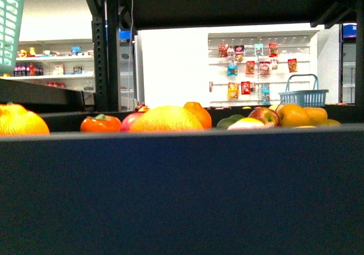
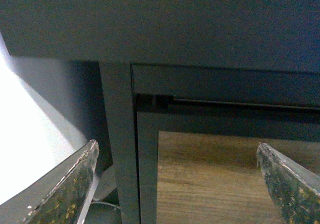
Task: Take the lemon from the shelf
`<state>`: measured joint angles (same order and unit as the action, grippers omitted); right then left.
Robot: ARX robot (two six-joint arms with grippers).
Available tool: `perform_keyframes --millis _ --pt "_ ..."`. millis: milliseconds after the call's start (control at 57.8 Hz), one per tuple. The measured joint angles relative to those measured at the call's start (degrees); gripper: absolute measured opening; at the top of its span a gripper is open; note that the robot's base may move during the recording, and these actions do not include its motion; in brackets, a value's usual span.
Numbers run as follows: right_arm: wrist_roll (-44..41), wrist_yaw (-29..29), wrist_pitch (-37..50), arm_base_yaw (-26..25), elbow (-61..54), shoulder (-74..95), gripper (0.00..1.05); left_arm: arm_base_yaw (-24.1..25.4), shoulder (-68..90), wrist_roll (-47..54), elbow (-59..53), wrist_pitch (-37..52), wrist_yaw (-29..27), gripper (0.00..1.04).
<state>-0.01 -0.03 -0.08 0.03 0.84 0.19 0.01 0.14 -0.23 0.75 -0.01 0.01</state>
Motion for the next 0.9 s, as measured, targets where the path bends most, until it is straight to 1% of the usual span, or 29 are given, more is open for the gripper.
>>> perform_keyframes --millis 899 --pt "0.00 0.00 0.00 0.00 0.00 0.00 1.02 0.00 0.00 0.00 0.00 0.00 -0.04 0.97"
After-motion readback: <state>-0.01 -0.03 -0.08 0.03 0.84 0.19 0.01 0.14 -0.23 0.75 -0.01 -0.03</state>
